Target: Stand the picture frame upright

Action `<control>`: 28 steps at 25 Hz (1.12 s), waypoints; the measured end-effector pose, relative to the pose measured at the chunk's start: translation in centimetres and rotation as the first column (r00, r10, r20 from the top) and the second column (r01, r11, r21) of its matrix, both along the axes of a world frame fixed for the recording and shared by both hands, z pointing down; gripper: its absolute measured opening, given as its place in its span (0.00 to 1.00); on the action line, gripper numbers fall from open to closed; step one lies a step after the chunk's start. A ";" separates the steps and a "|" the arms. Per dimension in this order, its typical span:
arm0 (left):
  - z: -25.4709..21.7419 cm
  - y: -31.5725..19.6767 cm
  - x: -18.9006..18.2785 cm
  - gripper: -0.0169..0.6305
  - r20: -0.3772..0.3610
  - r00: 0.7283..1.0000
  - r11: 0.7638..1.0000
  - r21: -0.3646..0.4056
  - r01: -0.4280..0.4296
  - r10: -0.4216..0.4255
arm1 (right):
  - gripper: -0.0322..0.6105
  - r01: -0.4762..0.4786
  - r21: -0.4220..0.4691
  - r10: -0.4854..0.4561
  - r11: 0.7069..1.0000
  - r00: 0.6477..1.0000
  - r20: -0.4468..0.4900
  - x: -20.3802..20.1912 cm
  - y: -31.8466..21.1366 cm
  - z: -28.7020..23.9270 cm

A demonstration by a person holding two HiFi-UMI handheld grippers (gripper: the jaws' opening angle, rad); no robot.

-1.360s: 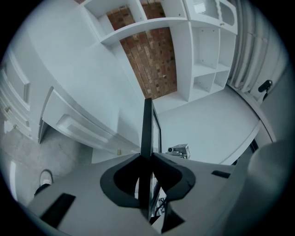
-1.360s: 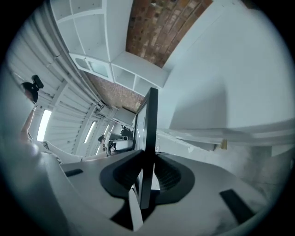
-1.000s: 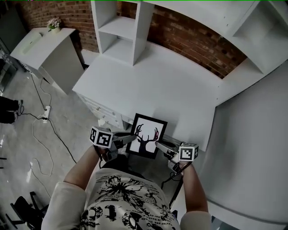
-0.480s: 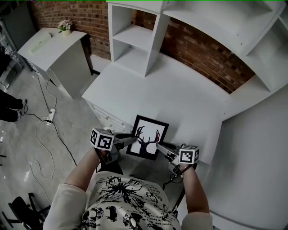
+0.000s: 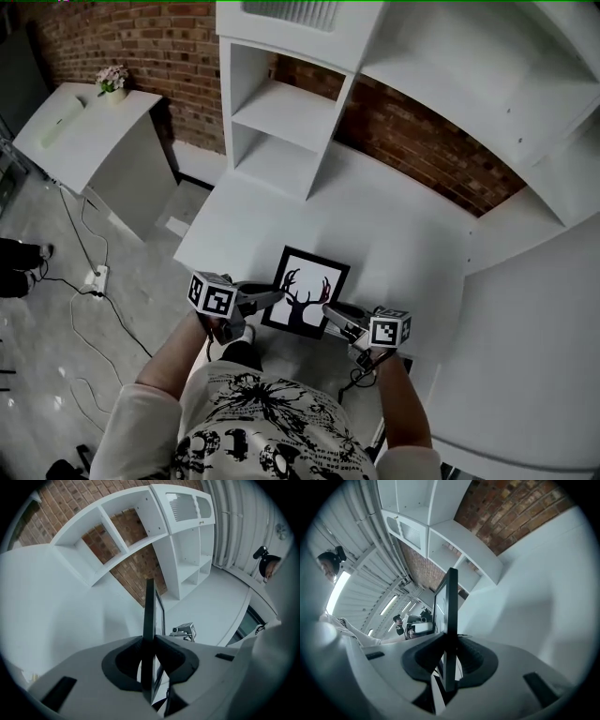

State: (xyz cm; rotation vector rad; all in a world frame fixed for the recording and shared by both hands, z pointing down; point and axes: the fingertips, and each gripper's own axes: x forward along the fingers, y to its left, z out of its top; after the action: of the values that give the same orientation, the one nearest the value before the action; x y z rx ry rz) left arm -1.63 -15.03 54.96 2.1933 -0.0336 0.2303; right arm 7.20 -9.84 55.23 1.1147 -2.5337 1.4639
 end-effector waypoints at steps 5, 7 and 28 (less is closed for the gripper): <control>-0.1 -5.5 0.1 0.17 -0.004 0.999 0.998 0.028 -0.054 0.054 | 0.19 -0.054 0.026 0.054 0.998 0.998 -0.018 0.0 -5.2 0.0; -0.6 -7.8 -1.0 0.17 0.000 0.997 0.996 0.036 -0.082 0.082 | 0.19 -0.082 0.024 0.082 0.996 0.996 -0.020 -1.3 -7.3 -0.4; -1.3 -23.9 -1.0 0.17 -0.009 0.989 0.947 0.292 -0.136 0.145 | 0.19 -0.223 0.133 0.245 0.966 0.952 -0.182 -1.8 -22.5 -1.2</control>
State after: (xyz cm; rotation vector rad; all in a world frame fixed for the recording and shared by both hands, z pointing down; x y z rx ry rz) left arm -2.65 -38.90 53.63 2.4957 0.1130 0.2872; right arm 5.42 -32.37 54.00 1.5412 -2.4395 1.1914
